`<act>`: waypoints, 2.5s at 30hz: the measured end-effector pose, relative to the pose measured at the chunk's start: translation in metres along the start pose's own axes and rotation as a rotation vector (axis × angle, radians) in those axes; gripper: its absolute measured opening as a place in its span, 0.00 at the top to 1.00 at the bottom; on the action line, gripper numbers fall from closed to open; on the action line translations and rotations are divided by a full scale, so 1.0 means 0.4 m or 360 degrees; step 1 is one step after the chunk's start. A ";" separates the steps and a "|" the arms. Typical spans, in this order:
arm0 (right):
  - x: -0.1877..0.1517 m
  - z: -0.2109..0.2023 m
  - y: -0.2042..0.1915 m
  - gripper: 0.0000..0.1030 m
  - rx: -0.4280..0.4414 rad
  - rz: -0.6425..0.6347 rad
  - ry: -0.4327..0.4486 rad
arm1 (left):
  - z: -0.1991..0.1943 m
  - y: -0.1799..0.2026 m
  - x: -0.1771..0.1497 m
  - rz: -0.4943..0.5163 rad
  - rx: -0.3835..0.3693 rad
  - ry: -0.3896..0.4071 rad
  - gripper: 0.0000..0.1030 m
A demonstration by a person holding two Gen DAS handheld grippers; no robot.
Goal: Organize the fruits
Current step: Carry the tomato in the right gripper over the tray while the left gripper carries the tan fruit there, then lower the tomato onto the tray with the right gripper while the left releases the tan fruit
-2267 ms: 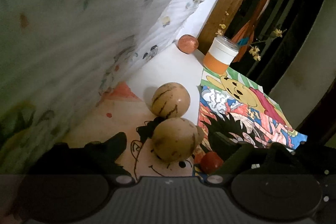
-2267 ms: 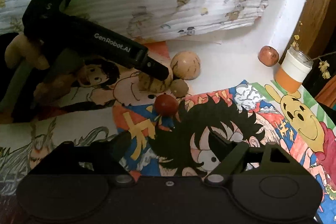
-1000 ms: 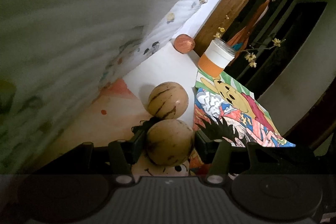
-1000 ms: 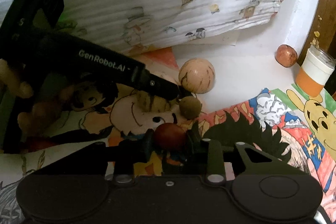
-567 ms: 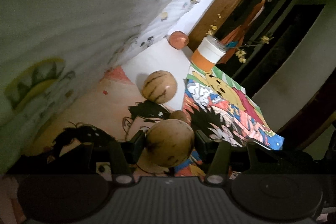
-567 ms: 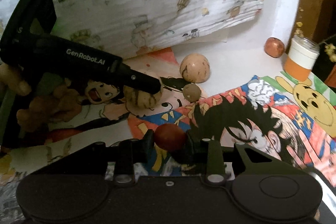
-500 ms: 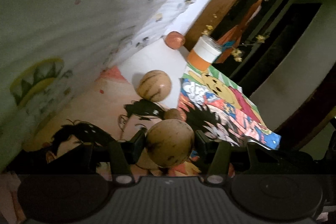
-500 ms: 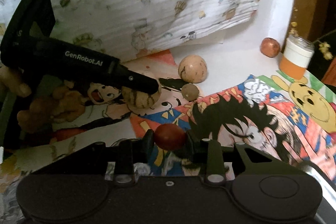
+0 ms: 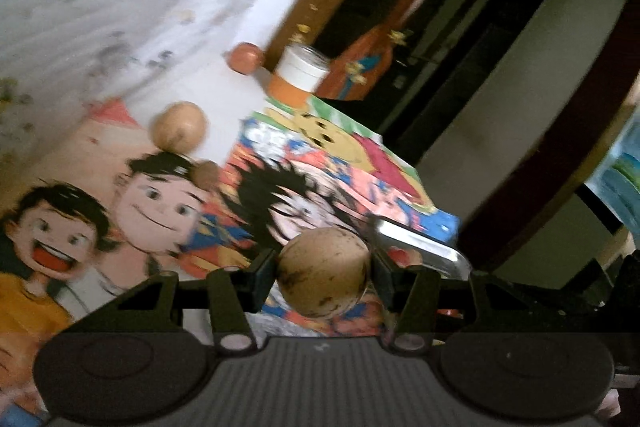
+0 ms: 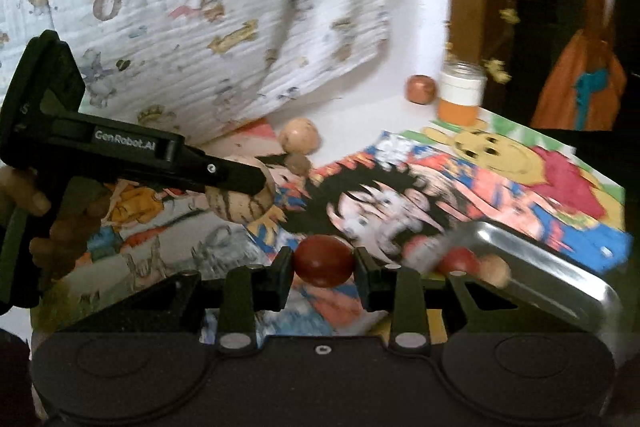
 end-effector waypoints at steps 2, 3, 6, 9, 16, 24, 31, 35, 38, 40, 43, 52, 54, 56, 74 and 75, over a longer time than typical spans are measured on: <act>-0.024 -0.033 0.009 0.66 -0.0035 0.0008 -0.0001 | 0.004 0.034 -0.021 0.0010 -0.0034 -0.0019 0.46; -0.037 -0.051 0.014 0.67 -0.0049 0.0012 -0.0001 | 0.005 0.047 -0.031 0.0016 -0.0046 -0.0029 0.46; -0.070 -0.094 0.026 0.67 -0.0090 0.0024 0.0005 | 0.012 0.091 -0.069 0.0040 -0.0081 -0.0073 0.46; -0.104 -0.125 0.037 0.67 -0.0121 0.0055 0.0010 | 0.018 0.126 -0.103 0.0063 -0.0100 -0.0114 0.46; -0.174 -0.163 0.056 0.67 -0.0175 0.0138 0.0010 | 0.026 0.186 -0.177 0.0138 -0.0114 -0.0210 0.46; -0.237 -0.196 0.056 0.66 -0.0201 0.0175 0.0007 | 0.030 0.228 -0.244 0.0235 -0.0106 -0.0312 0.46; -0.273 -0.217 0.065 0.66 -0.0235 0.0191 -0.0001 | 0.038 0.245 -0.277 0.0280 -0.0074 -0.0359 0.46; -0.288 -0.226 0.074 0.66 -0.0263 0.0214 0.0003 | 0.041 0.255 -0.290 0.0312 -0.0060 -0.0374 0.45; -0.299 -0.230 0.079 0.66 -0.0268 0.0244 0.0005 | 0.041 0.262 -0.296 0.0347 -0.0044 -0.0368 0.45; -0.305 -0.234 0.081 0.66 -0.0276 0.0249 0.0010 | 0.042 0.265 -0.299 0.0359 -0.0038 -0.0371 0.45; -0.308 -0.238 0.080 0.66 -0.0284 0.0250 0.0023 | 0.042 0.268 -0.301 0.0380 -0.0025 -0.0368 0.45; -0.314 -0.240 0.077 0.66 -0.0287 0.0261 0.0029 | 0.042 0.277 -0.308 0.0460 0.0011 -0.0357 0.45; -0.316 -0.242 0.076 0.66 -0.0290 0.0267 0.0035 | 0.041 0.278 -0.310 0.0468 0.0015 -0.0355 0.45; -0.318 -0.243 0.075 0.66 -0.0290 0.0270 0.0037 | 0.042 0.279 -0.310 0.0473 0.0018 -0.0352 0.45; -0.321 -0.287 0.069 0.49 -0.0345 0.0335 0.0086 | 0.020 0.272 -0.309 0.0400 -0.0013 -0.0338 0.42; -0.319 -0.293 0.067 0.46 -0.0350 0.0339 0.0094 | 0.014 0.273 -0.306 0.0398 -0.0017 -0.0328 0.39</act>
Point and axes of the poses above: each gripper's, at about its wrist camera, not at the fingertips, and z roughly the way its jaws point, y to its right, x to its top, the point moved 10 cm from there along z, roughly the way its jaws point, and after that the axes turned 2 degrees about x, right-handed, at the moved point
